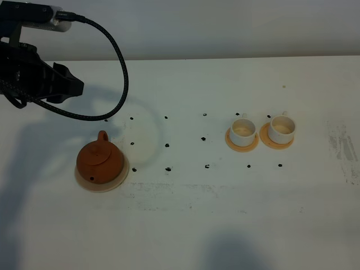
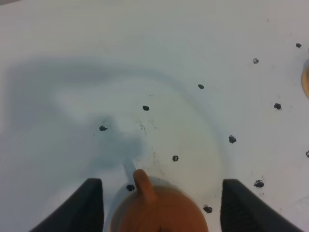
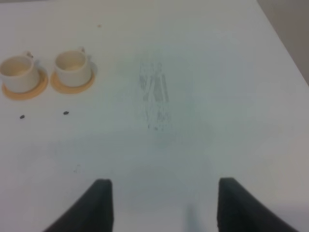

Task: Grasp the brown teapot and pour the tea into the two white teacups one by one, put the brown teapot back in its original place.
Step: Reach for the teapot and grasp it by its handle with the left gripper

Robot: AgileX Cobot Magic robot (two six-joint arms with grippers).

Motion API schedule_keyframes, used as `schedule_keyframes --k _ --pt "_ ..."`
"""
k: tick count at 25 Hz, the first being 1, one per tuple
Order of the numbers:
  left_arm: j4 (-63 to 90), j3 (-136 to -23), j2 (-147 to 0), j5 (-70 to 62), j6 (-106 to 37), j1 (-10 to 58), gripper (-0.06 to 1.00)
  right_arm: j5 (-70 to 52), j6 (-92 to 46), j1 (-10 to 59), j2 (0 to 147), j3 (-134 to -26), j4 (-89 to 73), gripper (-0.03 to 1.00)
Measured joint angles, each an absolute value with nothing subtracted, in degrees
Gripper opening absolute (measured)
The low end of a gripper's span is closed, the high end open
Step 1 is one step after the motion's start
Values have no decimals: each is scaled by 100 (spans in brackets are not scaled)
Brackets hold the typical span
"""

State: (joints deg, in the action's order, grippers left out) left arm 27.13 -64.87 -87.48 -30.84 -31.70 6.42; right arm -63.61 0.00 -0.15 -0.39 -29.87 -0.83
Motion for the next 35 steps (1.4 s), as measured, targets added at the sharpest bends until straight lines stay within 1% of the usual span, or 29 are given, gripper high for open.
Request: schedule_keyframes --k 17,27,35 --pt "2712 -6581 -8809 -3137 -2910 642 51 -6361 0 -15 -39 -2987 -83 46" --pt "2573 -7429 -9720 -3430 -2484 642 51 -6361 0 -15 -39 -2987 -83 46" --pt "1943 -7505 -10426 -3488 -1760 764 51 -6361 0 -15 -39 -2987 -83 46"
